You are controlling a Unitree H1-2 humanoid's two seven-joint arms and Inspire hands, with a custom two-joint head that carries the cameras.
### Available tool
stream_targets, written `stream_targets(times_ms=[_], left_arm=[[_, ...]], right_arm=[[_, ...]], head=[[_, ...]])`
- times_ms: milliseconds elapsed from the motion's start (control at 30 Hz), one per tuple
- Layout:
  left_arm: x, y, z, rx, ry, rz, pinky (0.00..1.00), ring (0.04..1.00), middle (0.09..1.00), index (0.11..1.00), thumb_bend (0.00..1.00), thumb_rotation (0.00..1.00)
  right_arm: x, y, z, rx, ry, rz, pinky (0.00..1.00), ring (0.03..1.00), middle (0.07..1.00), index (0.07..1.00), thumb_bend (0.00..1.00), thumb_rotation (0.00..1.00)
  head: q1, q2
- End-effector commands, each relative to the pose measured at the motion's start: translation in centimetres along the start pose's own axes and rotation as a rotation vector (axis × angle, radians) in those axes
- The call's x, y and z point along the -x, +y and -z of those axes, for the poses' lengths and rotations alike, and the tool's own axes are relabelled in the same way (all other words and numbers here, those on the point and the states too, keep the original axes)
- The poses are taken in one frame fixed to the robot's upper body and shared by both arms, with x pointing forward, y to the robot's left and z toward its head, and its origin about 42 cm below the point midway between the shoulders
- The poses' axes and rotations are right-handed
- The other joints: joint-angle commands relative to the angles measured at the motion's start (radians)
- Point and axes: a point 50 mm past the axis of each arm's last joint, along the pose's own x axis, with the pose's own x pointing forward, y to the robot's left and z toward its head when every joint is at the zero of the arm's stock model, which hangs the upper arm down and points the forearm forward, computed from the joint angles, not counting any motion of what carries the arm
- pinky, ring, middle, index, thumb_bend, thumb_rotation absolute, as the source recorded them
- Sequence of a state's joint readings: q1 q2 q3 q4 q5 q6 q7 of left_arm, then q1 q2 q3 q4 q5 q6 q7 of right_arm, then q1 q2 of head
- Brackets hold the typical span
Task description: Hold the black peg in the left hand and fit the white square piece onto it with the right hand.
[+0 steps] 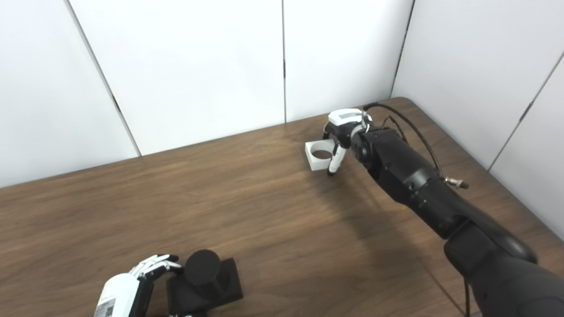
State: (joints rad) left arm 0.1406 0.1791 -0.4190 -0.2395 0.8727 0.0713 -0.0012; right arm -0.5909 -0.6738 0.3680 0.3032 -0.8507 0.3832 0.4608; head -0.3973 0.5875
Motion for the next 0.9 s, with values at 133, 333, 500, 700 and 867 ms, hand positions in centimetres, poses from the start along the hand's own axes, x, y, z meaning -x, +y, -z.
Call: stream_targets(times_ms=[133,333,500,700,867], left_arm=[[2.3,-2.8,2.4,-0.003,0.126,0.188,0.76,0.834,0.781,0.487,0.51,0.04],[2.4,-2.7,2.4,-0.004,0.125,0.186,0.76,0.833,0.779,0.487,0.51,0.04],[2.4,-2.8,2.4,-0.007,0.126,0.189,0.76,0.834,0.78,0.487,0.51,0.04],[2.4,-2.7,2.4,-0.001,0.129,0.19,0.77,0.839,0.784,0.487,0.51,0.04],[2.4,-2.7,2.5,-0.01,0.129,0.191,0.77,0.839,0.783,0.487,0.51,0.04]], right_arm=[[-0.1,-2.2,-0.8,-0.001,-0.027,0.069,0.92,0.955,0.918,0.735,0.82,0.26],[0.0,-2.2,-1.0,-0.002,-0.028,0.069,0.92,0.957,0.92,0.734,0.83,0.26],[-0.1,-2.3,-1.3,-0.003,-0.034,0.071,0.93,0.959,0.92,0.732,0.83,0.25],[-0.3,-2.3,-1.6,-0.015,-0.041,0.076,0.93,0.957,0.917,0.739,0.84,0.24],[-0.3,-2.2,-1.9,-0.01,-0.048,0.074,0.93,0.953,0.917,0.741,0.84,0.24]], head=[[-0.001,0.0],[0.0,0.004],[0.0,0.003],[0.002,0.005],[0.0,0.005]])
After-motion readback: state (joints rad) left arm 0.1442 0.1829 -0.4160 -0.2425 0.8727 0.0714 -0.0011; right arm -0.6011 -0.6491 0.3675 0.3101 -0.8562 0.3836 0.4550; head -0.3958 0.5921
